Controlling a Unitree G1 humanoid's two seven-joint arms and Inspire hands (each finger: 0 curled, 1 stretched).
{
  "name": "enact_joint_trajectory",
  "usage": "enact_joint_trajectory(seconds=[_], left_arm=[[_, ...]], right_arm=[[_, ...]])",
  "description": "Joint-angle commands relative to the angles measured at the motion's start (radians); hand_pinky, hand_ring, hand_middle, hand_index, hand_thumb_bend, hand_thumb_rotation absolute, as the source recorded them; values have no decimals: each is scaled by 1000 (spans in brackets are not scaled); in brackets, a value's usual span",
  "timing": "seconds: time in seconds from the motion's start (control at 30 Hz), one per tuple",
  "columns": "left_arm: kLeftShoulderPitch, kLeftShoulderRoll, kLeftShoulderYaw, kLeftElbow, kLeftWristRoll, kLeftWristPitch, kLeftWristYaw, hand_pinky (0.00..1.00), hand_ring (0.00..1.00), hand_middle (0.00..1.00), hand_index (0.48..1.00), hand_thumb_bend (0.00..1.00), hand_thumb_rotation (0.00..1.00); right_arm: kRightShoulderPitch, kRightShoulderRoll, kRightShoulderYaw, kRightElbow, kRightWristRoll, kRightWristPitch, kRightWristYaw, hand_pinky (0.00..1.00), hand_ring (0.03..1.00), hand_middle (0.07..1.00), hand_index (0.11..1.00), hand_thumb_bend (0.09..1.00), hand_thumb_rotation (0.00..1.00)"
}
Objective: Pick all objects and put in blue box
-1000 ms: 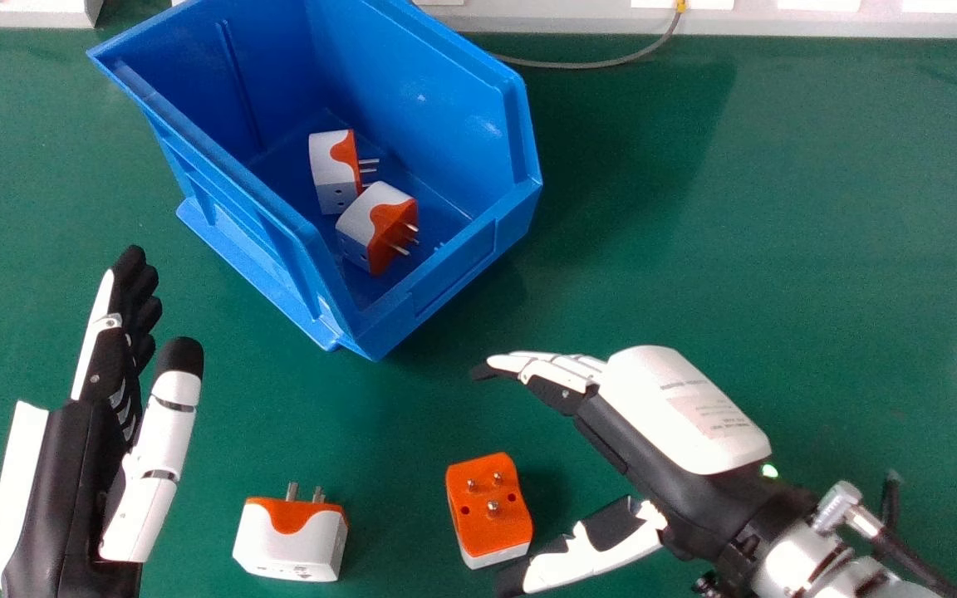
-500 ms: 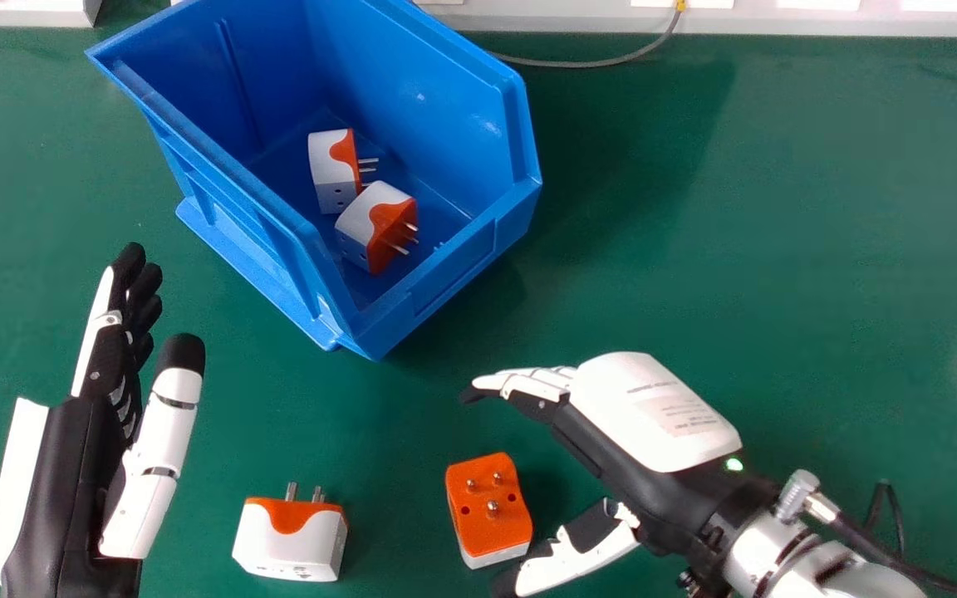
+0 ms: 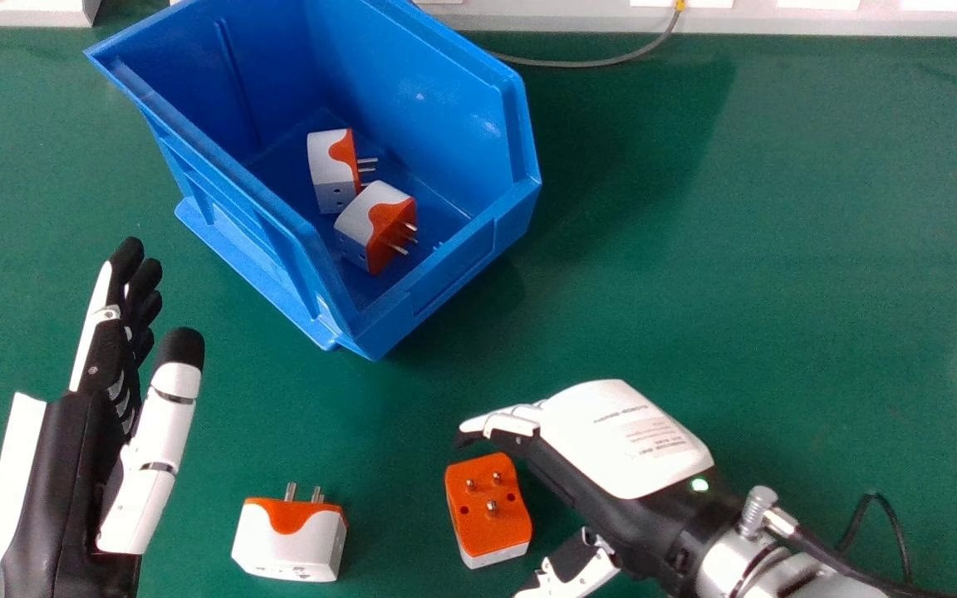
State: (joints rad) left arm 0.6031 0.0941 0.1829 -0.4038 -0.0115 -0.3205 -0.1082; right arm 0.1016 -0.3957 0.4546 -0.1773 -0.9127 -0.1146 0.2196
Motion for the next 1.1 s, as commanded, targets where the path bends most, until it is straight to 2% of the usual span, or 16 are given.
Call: enact_joint_trajectory(seconds=[0.0,0.13,0.23,0.37,0.6,0.7,0.77,0.93,1.0,1.07], left_arm=[[4,2,6,-32,-11,6,1,985,967,966,965,414,901],[8,2,8,-46,-17,25,1,985,968,967,966,411,895],[6,7,9,-50,-16,28,-3,989,971,969,969,415,892],[1,7,9,-52,-28,32,-5,993,973,971,972,412,892],[-9,8,13,-50,-23,38,0,973,962,960,965,413,870],[-11,7,12,-55,-31,47,-2,982,964,960,965,424,863],[-14,5,12,-54,-33,46,-2,989,967,960,966,425,861],[-23,10,14,-41,-26,35,-2,998,967,961,967,421,852],[-19,10,14,-51,-23,53,0,999,967,962,968,418,855],[-19,11,14,-53,-26,56,-2,1000,973,967,972,415,863]], right_arm=[[-18,8,6,-12,-6,13,6,663,784,806,786,780,403],[-31,14,16,-5,-16,35,8,662,779,802,782,781,392],[-46,16,24,3,-24,51,17,662,778,801,781,782,385],[-65,18,32,17,-27,60,15,669,784,806,785,774,392],[-88,23,39,47,-39,64,3,665,779,803,779,764,385],[-93,26,42,53,-44,74,5,668,779,803,779,760,382],[-98,27,44,57,-45,80,12,670,781,804,779,759,379],[-114,20,55,73,-57,83,7,673,784,807,783,753,383],[-121,19,59,78,-61,89,14,674,785,808,784,748,385],[-127,19,64,82,-67,97,21,679,786,808,786,738,386]])
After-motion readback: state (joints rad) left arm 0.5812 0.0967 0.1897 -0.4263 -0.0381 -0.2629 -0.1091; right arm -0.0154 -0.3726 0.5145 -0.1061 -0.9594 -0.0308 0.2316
